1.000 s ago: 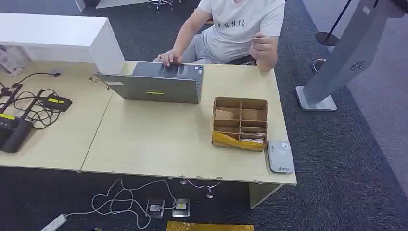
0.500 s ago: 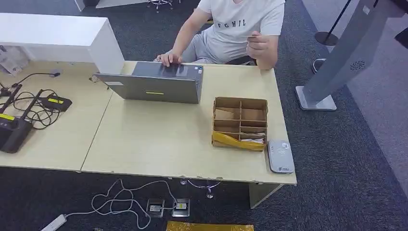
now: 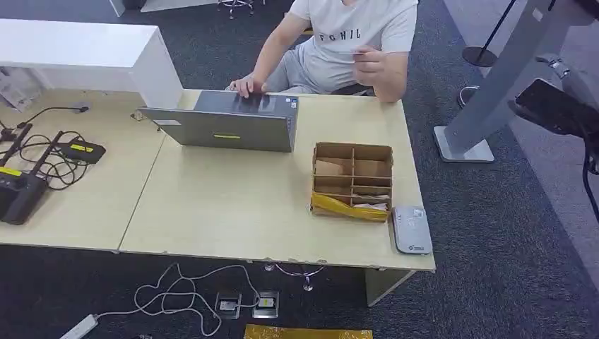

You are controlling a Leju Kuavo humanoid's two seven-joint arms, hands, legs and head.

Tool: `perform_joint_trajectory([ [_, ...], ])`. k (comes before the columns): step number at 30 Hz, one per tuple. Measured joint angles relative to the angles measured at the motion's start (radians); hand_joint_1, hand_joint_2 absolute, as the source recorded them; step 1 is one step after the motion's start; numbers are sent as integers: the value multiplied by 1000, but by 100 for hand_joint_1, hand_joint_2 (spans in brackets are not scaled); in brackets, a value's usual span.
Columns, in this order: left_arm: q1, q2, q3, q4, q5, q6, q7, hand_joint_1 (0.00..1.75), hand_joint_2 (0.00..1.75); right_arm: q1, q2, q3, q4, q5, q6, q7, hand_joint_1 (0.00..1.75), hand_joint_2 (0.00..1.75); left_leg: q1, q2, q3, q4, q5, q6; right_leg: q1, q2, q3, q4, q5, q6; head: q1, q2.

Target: Pass the card to the sensor for recognition and then transmit it.

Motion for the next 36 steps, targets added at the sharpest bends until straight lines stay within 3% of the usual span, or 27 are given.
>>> perform_joint_trajectory([
  [8,0,0,-11,0,-7,1,5,0,0,45,15,57,-48,25,-4,14,0,175,0,0,0,0,0,0,0,0,0,0,0,0,0,0],
  [27,0,0,-19,0,-15,12,14,0,0,51,33,120,-52,129,-141,35,0,175,0,0,0,0,0,0,0,0,0,0,0,0,0,0],
  [36,0,-3,-23,0,-10,21,18,0,0,46,56,129,-31,172,-173,-13,0,175,0,0,0,0,0,0,0,0,0,0,0,0,0,0],
])
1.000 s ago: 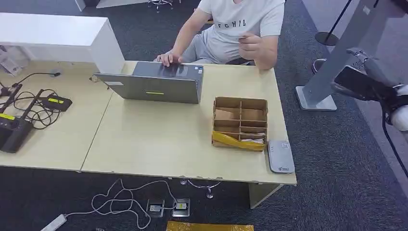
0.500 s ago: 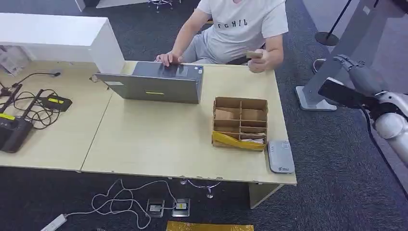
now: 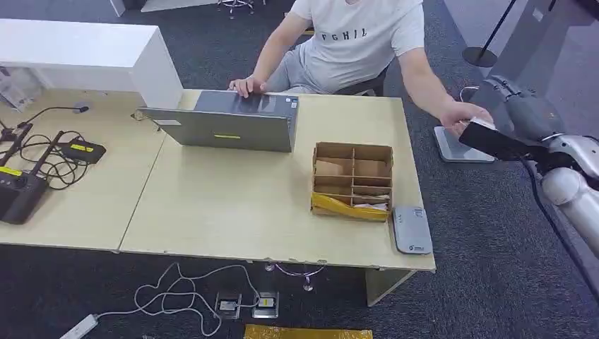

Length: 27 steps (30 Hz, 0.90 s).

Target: Pass the card to the sensor for recognition and then transmit it.

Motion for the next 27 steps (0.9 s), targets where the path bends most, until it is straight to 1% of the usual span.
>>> perform_joint_trajectory([
  [2,0,-2,-2,0,2,3,6,0,0,-3,10,0,13,16,-2,-14,0,175,0,0,0,0,0,0,0,0,0,0,0,0,0,0],
  [3,0,-2,-2,0,3,3,7,0,0,-4,14,2,17,24,-4,-19,19,175,0,0,0,0,0,0,0,0,0,0,0,0,0,0],
  [6,0,-4,-2,0,4,7,10,0,0,-8,25,3,30,40,-6,-25,19,175,0,0,0,0,0,0,0,0,0,0,0,0,0,0],
  [7,0,-4,-2,0,5,8,10,0,0,-10,28,3,34,40,-5,-25,161,175,0,0,0,0,0,0,0,0,0,0,0,0,0,0],
  [8,0,-4,-2,0,6,8,10,0,0,-11,31,3,37,40,-3,-24,175,175,0,0,0,0,0,0,0,0,0,0,0,0,0,0],
  [14,0,-4,-3,0,6,8,10,0,0,-18,46,4,59,40,50,-19,175,175,0,0,0,0,0,0,0,0,0,0,0,0,0,0],
  [27,0,-4,-14,0,2,8,10,0,0,-17,42,3,70,41,57,11,175,175,0,0,0,0,0,0,0,0,-1,0,0,0,0,0],
])
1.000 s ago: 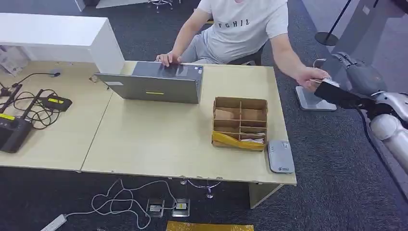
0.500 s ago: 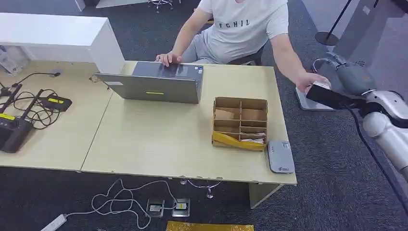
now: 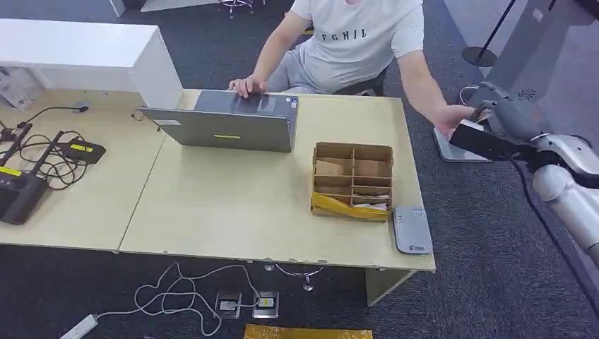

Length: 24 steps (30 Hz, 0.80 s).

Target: Pass the card to the sensor for recognition and then transmit it.

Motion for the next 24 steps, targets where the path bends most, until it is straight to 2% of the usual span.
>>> perform_joint_trajectory([
  [9,0,1,-3,0,0,0,3,0,0,20,-14,-3,-12,24,12,23,175,175,0,0,0,0,0,0,0,0,0,0,0,0,0,0],
  [14,0,1,-3,0,0,0,3,0,0,78,-27,-10,-79,41,12,72,175,175,0,0,0,0,0,0,0,0,0,0,0,0,0,0],
  [24,0,1,-5,0,0,4,11,0,0,194,-56,-29,-156,33,14,92,175,175,0,0,0,0,0,0,0,0,0,0,0,0,0,0],
])
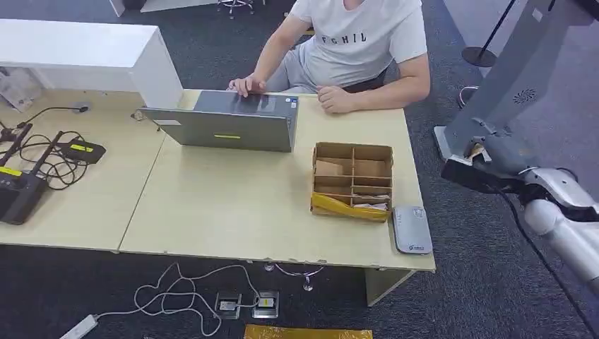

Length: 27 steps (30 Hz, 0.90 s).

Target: Pass the card to the sensor for recognition and then transmit it.

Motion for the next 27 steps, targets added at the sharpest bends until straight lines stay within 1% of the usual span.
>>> perform_joint_trajectory([
  [5,0,2,0,0,0,0,0,0,0,36,-2,-4,-24,-1,0,11,175,175,0,0,0,0,0,0,0,0,0,0,0,0,0,0],
  [19,0,5,-1,0,-8,-3,0,0,0,86,-4,-4,-57,-3,-5,19,175,175,0,0,0,0,0,0,0,0,0,0,0,0,0,0],
  [27,-1,6,-3,0,-14,5,3,0,0,144,-6,-3,-98,-27,-5,63,175,175,0,0,0,0,0,0,0,0,0,0,0,0,0,0],
])
